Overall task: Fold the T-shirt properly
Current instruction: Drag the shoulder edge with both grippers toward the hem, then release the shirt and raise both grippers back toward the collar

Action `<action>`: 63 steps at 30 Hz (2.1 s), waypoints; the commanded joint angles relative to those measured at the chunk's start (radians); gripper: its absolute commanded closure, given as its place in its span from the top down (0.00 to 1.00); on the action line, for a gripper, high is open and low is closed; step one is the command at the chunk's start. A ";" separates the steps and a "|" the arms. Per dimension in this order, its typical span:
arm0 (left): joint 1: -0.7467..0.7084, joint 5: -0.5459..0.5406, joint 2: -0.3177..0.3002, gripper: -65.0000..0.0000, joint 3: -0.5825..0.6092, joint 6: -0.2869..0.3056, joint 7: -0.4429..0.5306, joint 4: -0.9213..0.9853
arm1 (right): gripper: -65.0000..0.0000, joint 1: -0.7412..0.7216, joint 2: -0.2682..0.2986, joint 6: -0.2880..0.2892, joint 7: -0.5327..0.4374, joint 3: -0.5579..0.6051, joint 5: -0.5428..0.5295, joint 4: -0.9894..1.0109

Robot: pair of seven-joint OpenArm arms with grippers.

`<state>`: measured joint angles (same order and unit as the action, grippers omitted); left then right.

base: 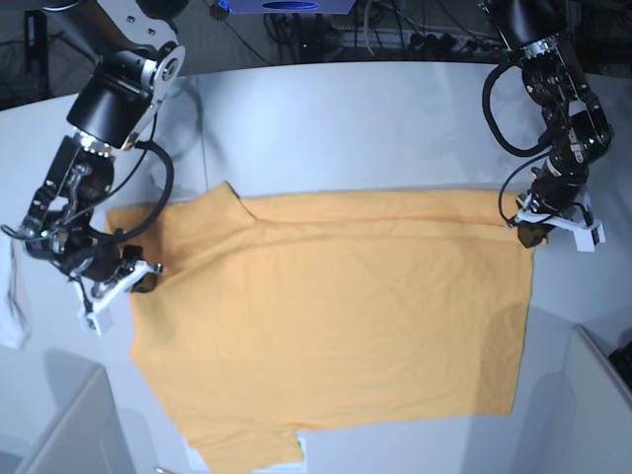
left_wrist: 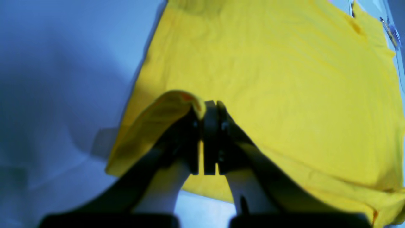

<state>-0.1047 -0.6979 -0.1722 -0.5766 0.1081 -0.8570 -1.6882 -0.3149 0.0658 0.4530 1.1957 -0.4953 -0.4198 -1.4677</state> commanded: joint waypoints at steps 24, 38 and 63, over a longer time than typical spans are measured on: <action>0.118 -0.012 -0.034 0.00 -0.009 0.008 0.020 0.133 | 0.00 -0.171 0.055 -0.001 -0.205 0.083 -0.014 0.295; 0.155 0.063 -0.034 0.00 -0.004 0.008 0.022 0.167 | 0.00 -0.201 0.061 -0.001 -0.274 0.106 -0.014 0.390; 0.204 0.060 -0.034 0.58 -0.013 0.008 0.028 0.185 | 0.27 -0.123 0.093 -0.185 -0.437 0.151 -0.017 0.321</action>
<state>0.0814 -0.6258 -0.1905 -0.5865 0.1089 -0.8497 -1.4906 -0.4107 0.1387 0.2684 0.7792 -0.3428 -0.4225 -1.1259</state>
